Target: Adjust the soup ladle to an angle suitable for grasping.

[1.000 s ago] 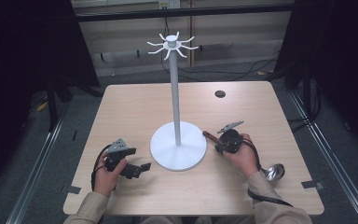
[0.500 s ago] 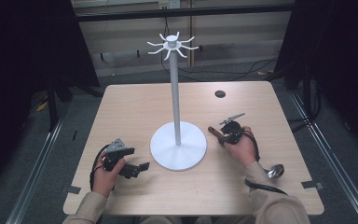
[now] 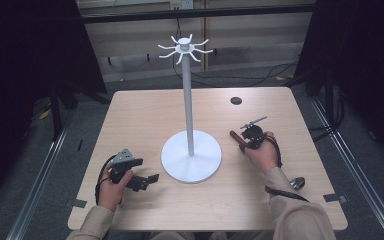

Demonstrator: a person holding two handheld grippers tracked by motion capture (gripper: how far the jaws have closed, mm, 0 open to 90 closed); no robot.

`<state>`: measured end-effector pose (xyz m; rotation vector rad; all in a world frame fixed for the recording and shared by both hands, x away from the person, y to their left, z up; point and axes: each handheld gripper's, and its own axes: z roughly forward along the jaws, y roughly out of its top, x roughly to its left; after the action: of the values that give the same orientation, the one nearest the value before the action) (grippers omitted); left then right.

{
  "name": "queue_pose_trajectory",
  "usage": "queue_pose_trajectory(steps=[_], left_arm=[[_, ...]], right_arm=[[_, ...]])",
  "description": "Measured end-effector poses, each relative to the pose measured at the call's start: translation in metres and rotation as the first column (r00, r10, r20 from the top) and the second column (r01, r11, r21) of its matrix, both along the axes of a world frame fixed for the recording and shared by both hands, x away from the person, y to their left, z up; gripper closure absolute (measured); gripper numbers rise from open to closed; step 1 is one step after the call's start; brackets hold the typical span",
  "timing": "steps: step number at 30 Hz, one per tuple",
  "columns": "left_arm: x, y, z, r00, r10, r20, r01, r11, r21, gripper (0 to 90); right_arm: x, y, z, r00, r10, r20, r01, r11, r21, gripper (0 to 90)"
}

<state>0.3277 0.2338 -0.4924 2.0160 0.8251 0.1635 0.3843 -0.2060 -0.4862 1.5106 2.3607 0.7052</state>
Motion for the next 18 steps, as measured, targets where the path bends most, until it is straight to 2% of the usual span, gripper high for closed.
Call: queue_pose_trajectory(steps=[4,7,10,15,18], left_arm=[[0.0,-0.001,0.0,1.0,0.0,-0.002,0.0,1.0,0.003,1.9],[-0.001,-0.002,0.0,1.0,-0.006,0.001,0.006,1.0,0.004,1.9],[-0.002,-0.004,0.001,1.0,-0.009,-0.001,0.009,0.9999,0.006,1.9],[-0.002,-0.005,0.0,0.9999,-0.014,-0.002,0.014,0.9999,0.007,1.9],[-0.002,-0.006,0.0,0.9999,-0.015,-0.004,0.015,0.9999,0.009,1.9]], right_arm=[[-0.003,-0.001,0.006,1.0,-0.004,0.003,0.004,1.0,0.007,87.4],[-0.006,-0.003,0.017,1.0,-0.003,0.007,0.003,1.0,0.016,81.7],[-0.01,-0.008,0.027,0.9999,0.014,-0.009,-0.014,1.0,-0.012,74.4],[-0.012,-0.016,0.031,0.9993,0.013,-0.036,-0.015,0.999,-0.036,68.7],[-0.012,-0.02,0.028,0.9985,0.013,-0.054,-0.016,0.999,-0.049,65.2]])
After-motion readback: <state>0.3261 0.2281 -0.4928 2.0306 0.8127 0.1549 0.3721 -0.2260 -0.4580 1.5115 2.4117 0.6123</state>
